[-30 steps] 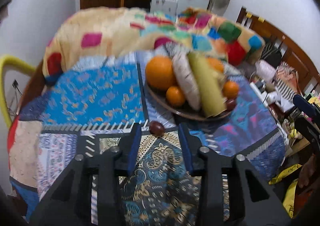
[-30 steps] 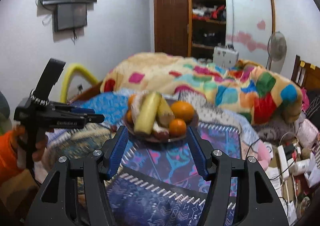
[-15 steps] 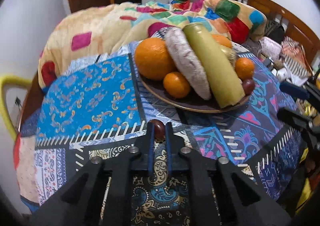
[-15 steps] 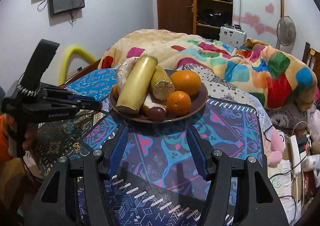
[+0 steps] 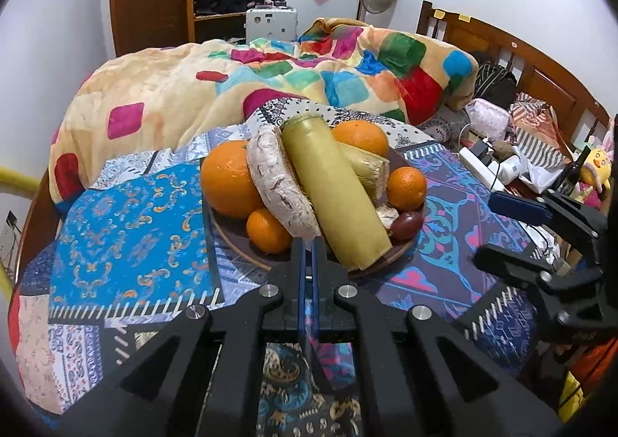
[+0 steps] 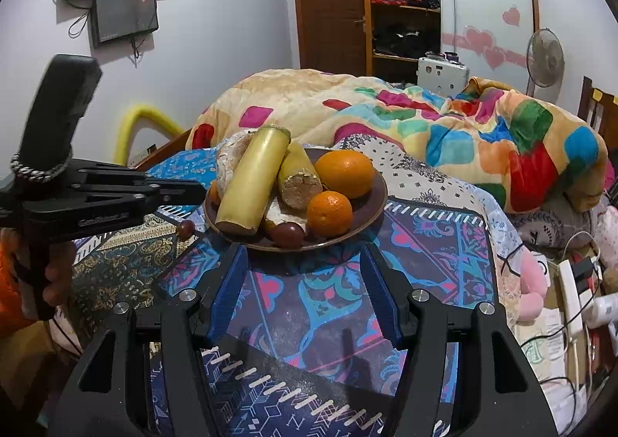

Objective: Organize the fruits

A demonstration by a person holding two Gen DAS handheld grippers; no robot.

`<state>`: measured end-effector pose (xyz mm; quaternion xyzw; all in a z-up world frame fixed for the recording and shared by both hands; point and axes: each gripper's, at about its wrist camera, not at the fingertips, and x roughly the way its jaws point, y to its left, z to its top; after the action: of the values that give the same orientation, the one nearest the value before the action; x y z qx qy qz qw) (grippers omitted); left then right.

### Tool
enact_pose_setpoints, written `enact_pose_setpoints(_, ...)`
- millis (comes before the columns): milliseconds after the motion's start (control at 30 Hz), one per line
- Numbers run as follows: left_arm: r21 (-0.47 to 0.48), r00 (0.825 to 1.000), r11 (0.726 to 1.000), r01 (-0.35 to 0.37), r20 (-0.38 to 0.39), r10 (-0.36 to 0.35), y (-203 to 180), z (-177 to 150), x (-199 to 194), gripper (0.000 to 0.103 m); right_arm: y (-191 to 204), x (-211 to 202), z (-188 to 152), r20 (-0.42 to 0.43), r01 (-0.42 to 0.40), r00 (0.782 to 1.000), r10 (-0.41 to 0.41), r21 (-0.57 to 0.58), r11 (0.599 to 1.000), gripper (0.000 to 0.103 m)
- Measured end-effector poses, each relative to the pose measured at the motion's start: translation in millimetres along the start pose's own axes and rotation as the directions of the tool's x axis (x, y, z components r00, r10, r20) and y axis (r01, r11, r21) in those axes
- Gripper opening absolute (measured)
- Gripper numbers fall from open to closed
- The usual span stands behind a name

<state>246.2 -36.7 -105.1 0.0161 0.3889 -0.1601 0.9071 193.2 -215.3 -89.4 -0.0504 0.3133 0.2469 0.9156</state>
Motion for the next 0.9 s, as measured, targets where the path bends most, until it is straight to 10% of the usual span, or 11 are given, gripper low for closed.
enact_pose_setpoints(633,0.037,0.996,0.999,-0.037,0.083,0.034,12,-9,-32,0.043,7,-6,6,0.043,-0.016,0.999,0.017,-0.022,1.0,0.057)
enact_pose_setpoints(900,0.02,0.997,0.999,-0.048,-0.067,0.049,32,-31,-9,0.044,8,-1,5,0.03,-0.025,0.999,0.026,-0.023,0.999,0.057)
